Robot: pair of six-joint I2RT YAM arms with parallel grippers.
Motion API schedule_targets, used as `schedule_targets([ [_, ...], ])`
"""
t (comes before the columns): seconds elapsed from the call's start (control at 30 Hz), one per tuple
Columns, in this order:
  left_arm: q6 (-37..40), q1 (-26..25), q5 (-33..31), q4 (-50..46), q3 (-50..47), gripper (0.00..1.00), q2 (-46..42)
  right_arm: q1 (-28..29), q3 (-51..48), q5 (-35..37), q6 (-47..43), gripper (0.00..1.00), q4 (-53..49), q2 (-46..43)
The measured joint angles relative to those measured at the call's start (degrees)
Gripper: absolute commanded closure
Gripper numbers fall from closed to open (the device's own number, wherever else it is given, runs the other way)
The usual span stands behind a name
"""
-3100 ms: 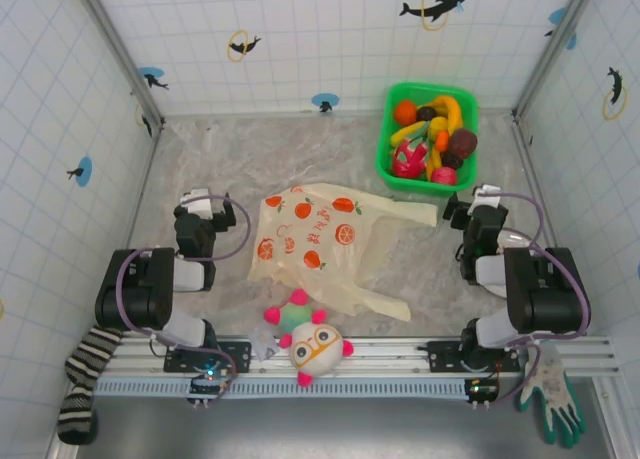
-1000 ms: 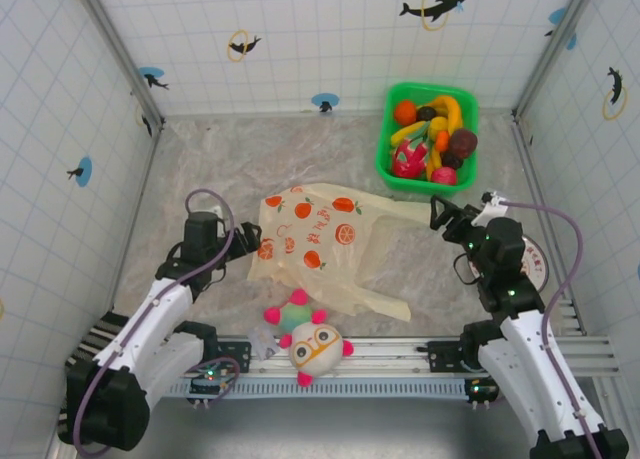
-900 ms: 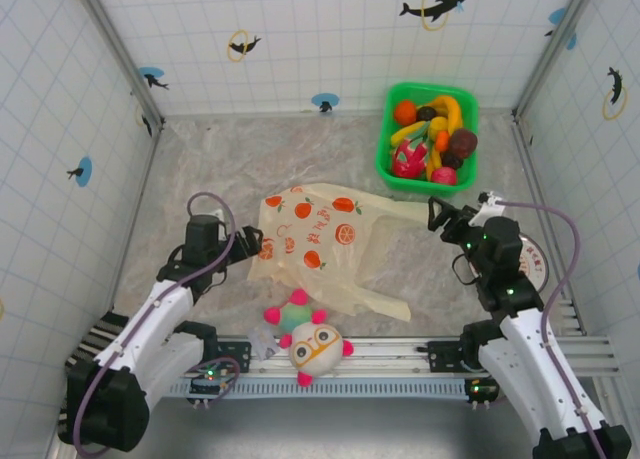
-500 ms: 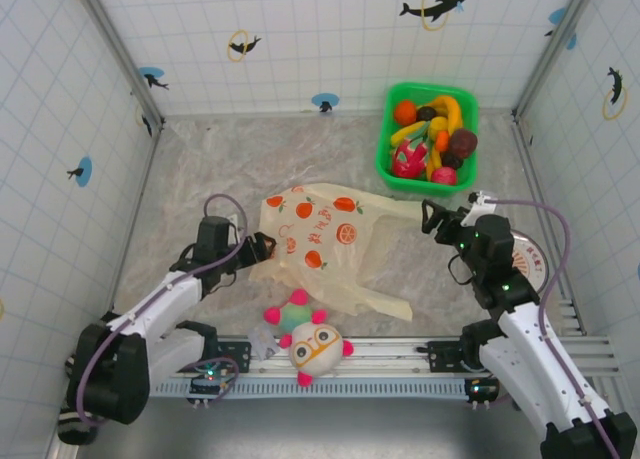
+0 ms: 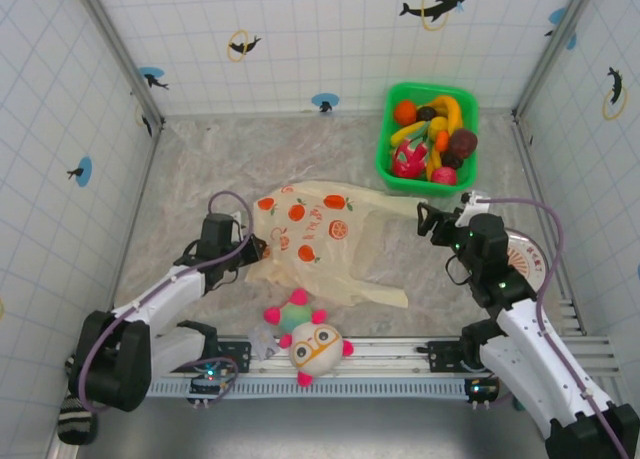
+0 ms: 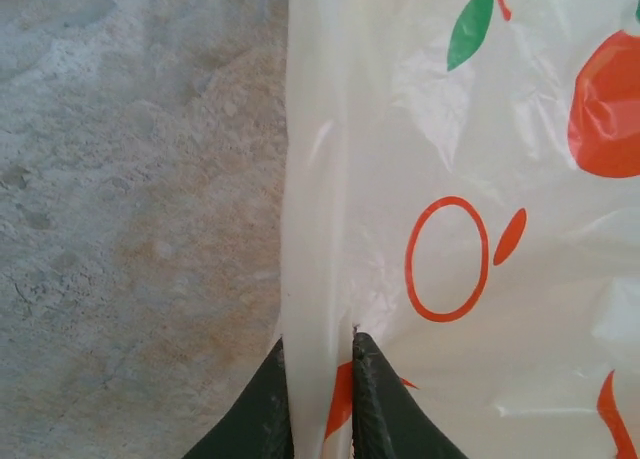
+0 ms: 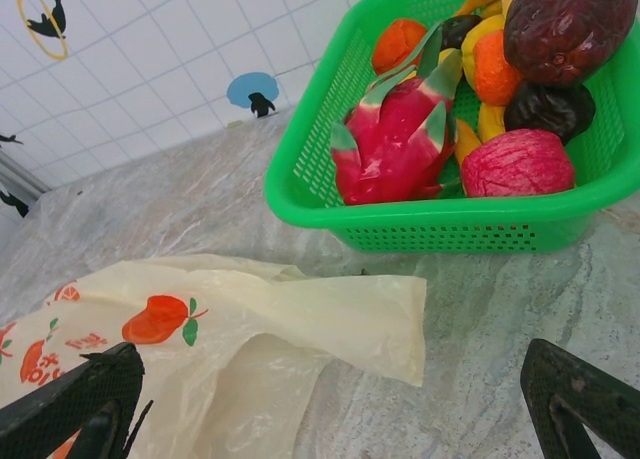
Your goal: Place the fake fruits into the plastic bag and tie a complex knot
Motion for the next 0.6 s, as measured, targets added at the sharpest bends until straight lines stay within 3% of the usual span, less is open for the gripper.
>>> schedule_targets([
  [0.13, 3.1, 0.0, -2.1, -4.9, 6.1, 1.00, 0.0, 0.4, 0.2, 0.5, -1.2, 0.00, -0.4, 0.0],
  [0.43, 18.3, 0.0, -8.9, -22.1, 27.5, 1.00, 0.9, 0.7, 2.2, 1.1, -4.9, 0.00, -2.4, 0.5],
  [0.6, 28.5, 3.1, -9.0, -27.9, 33.0, 1.00, 4.8, 0.7, 5.1, 0.9, -8.3, 0.00, -5.2, 2.2],
])
